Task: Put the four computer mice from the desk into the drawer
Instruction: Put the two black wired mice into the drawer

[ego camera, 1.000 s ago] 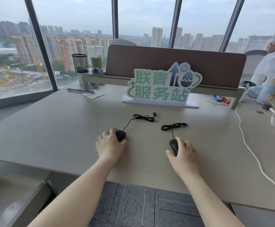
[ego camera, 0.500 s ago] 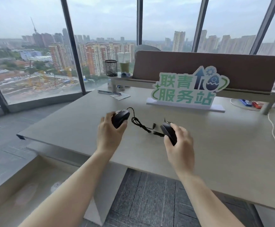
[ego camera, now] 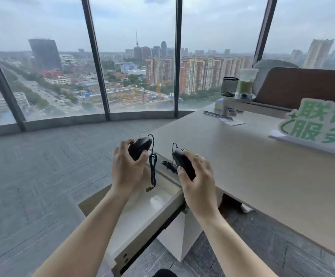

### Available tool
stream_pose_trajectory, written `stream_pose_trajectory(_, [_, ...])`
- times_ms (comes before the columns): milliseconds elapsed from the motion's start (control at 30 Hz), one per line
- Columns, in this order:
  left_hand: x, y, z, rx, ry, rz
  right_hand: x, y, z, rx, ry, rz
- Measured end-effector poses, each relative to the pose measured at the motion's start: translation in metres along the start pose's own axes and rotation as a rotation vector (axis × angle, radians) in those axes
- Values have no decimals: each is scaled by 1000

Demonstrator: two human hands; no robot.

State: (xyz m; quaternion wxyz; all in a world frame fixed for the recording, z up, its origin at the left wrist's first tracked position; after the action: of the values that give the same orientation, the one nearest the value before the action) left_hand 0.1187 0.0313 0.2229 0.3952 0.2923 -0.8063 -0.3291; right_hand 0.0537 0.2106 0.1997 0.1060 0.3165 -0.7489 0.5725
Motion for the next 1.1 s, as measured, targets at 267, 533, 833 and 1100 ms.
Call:
stream_pose_trajectory(267, [-15,-142,-5,264,-114,-303,-30,46,117,0,-257,246])
stream_pose_trajectory(533, [-19,-210,39,756,-494,-462,-37,104,209,-316,-632,511])
stream_pose_trajectory(833, [-22,-270,70,908,-755,-609,-38,136,243,-698,-887,493])
stream_pose_trajectory(1100, [-12,-255,63,878,-713,-491,-41,128,231,-563,-771,398])
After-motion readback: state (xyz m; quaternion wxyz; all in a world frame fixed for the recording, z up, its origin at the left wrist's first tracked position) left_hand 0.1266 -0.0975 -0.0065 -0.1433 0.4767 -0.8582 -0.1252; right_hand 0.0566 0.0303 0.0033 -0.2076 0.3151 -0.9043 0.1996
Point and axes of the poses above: each hand's wrist, its own x-axis towards the middle knuckle, its own z-axis out of the palm, y = z × x, the point moved 2 cm from there along x, towards the middle knuckle, and after that the axes turned 6 degrees about x, right-handed, at the moved point
